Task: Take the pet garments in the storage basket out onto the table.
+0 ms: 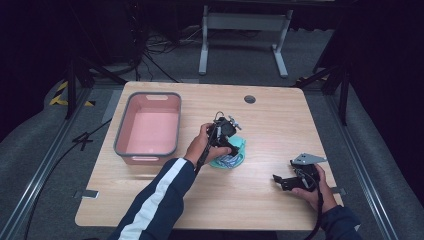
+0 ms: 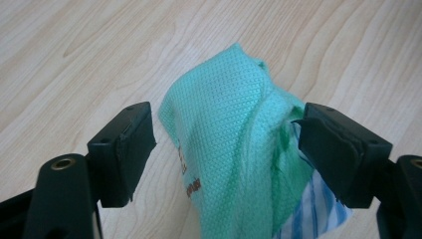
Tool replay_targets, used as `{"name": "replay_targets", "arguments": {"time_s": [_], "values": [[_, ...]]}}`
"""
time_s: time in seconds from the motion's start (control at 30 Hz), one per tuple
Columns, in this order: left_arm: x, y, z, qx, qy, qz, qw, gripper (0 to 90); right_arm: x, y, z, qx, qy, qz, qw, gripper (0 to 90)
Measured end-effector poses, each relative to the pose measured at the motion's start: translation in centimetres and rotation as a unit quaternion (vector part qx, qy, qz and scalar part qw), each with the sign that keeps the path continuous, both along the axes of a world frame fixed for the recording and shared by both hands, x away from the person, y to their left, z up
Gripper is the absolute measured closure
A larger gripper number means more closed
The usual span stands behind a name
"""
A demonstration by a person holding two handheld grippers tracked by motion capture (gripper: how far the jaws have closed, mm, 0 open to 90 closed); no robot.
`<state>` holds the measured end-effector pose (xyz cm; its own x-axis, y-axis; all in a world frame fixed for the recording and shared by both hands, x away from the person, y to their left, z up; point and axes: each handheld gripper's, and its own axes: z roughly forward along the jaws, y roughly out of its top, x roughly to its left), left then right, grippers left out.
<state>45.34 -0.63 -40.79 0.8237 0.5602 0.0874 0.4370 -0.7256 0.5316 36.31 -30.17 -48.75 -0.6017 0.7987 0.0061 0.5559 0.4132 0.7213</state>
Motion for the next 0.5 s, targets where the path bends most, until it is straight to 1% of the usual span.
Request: {"name": "replay_targets", "arguments": {"time_s": [0.03,0.1,0.17,0.2,0.27,0.33,0.4,0.5], "values": [[-0.1,0.0,0.1,0.007,-0.002,-0.002,1.0000,24.5,0.0,0.0,0.0,0.000,0.000,0.000,1.0000,6.2],[-0.4,0.1,0.4,0.012,-0.006,-0.008,0.9999,24.1,0.0,0.0,0.0,0.000,0.001,-0.001,1.0000,6.2],[-0.8,0.3,0.6,0.003,-0.012,-0.012,0.9999,23.6,0.0,0.0,0.0,0.000,0.000,0.000,1.0000,6.2],[-0.8,0.3,0.6,0.003,-0.012,-0.012,0.9999,23.4,0.0,0.0,0.0,0.000,0.000,0.000,1.0000,6.2],[-1.2,0.6,0.9,0.005,-0.016,-0.015,0.9998,23.1,0.0,0.0,0.0,0.000,0.001,-0.001,1.0000,6.3],[-1.9,1.1,1.1,0.003,-0.024,-0.028,0.9993,23.1,0.0,0.0,0.0,0.000,0.001,-0.001,1.0000,6.3],[-2.4,1.7,1.2,0.006,-0.030,-0.033,0.9990,22.2,0.0,0.0,0.0,0.000,0.001,-0.001,1.0000,6.3],[-3.0,2.3,1.3,0.004,-0.032,-0.035,0.9989,22.0,0.0,0.0,0.0,0.000,0.001,-0.001,1.0000,6.3]]}}
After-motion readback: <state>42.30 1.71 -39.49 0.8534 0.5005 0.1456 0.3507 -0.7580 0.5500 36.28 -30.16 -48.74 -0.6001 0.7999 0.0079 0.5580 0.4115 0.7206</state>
